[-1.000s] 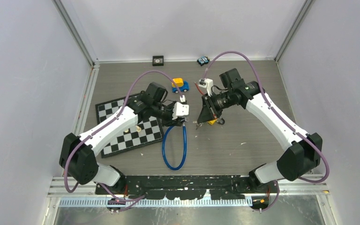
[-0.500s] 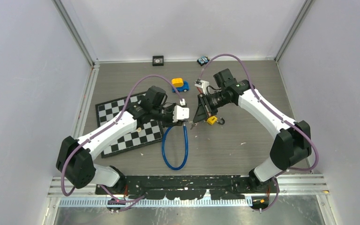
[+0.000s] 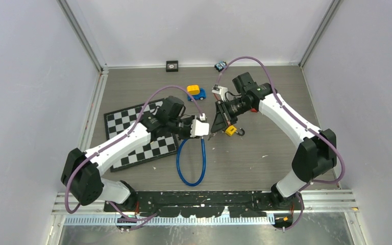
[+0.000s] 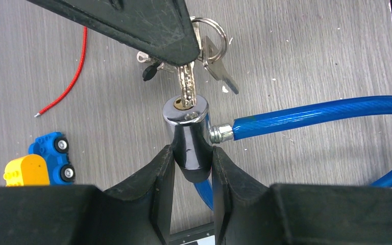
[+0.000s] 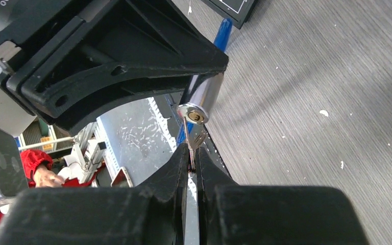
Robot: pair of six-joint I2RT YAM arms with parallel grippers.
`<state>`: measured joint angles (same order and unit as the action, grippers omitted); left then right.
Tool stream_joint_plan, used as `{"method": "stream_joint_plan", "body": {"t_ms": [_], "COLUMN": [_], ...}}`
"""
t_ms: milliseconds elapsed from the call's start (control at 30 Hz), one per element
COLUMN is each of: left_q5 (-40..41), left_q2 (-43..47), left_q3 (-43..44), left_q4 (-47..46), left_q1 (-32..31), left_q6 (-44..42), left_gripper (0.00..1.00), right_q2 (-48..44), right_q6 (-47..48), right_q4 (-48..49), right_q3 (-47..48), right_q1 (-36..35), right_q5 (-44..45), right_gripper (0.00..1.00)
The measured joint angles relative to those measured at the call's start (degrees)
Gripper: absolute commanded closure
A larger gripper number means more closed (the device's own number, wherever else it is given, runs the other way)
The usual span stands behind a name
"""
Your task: Unlock with the key
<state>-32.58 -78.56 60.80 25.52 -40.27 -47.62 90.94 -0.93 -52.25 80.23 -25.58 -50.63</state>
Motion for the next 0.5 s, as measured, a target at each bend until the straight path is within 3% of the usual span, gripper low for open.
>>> {"method": "stream_joint_plan", "body": {"t_ms": [500], "left_q5": [5.22], "left_q2": [1.22], "left_q3": [-0.07], "left_q4": [0.90], "left_q1": [-3.39], "left_q6": [-4.63], "left_gripper": [1.00], "right_q2": [3.10], "right_q6": [5.18], "right_q4": [-6.93], "right_q3": [2.10], "right_q1": [1.75], "right_q5": [-0.79], "right_gripper": [1.00]}}
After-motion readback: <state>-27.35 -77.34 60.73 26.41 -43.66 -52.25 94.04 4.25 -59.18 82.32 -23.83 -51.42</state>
